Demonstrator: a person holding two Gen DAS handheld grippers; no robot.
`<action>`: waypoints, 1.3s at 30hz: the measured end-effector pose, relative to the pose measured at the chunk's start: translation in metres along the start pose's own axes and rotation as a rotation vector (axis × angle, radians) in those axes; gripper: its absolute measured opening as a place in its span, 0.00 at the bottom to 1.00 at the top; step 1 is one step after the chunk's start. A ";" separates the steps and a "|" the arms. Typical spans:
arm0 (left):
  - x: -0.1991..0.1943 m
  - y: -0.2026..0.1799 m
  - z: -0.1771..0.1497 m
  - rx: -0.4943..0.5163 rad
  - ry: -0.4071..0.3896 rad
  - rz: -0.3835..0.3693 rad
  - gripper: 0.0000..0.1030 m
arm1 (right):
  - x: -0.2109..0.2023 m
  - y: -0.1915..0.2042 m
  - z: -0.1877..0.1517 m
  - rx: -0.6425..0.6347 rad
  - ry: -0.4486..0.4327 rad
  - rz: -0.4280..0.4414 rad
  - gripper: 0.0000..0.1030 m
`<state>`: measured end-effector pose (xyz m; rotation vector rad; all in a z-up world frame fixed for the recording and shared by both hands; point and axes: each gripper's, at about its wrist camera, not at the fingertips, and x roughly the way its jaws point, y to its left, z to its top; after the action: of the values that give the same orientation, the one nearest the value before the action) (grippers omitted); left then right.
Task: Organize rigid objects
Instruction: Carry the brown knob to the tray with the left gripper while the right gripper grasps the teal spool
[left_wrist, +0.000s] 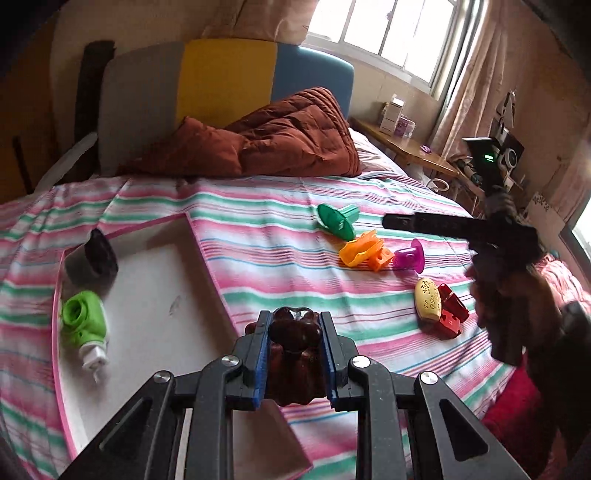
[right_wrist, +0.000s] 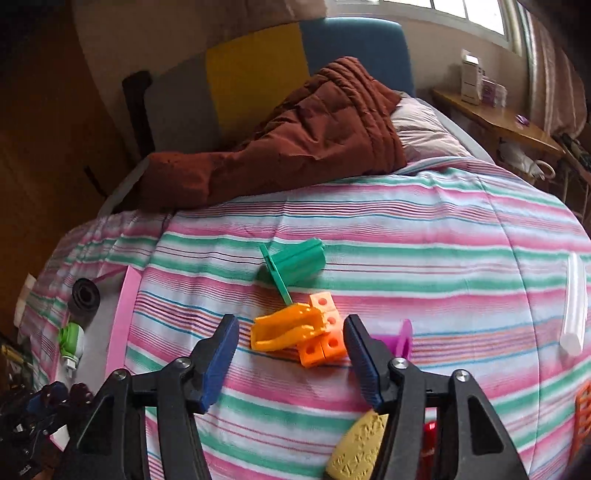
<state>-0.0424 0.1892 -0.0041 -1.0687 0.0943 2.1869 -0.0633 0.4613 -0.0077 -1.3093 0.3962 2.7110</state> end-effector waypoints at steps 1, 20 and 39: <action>-0.003 0.004 -0.002 -0.013 0.000 0.002 0.24 | 0.010 0.002 0.006 -0.025 0.016 0.002 0.64; -0.030 0.064 -0.026 -0.165 0.013 0.064 0.24 | 0.127 0.020 0.058 -0.239 0.246 -0.113 0.62; -0.067 0.095 -0.066 -0.239 0.005 0.135 0.24 | 0.034 0.116 -0.078 -0.400 0.123 -0.029 0.62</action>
<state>-0.0280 0.0572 -0.0202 -1.2301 -0.0975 2.3611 -0.0493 0.3275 -0.0594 -1.5627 -0.1686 2.7881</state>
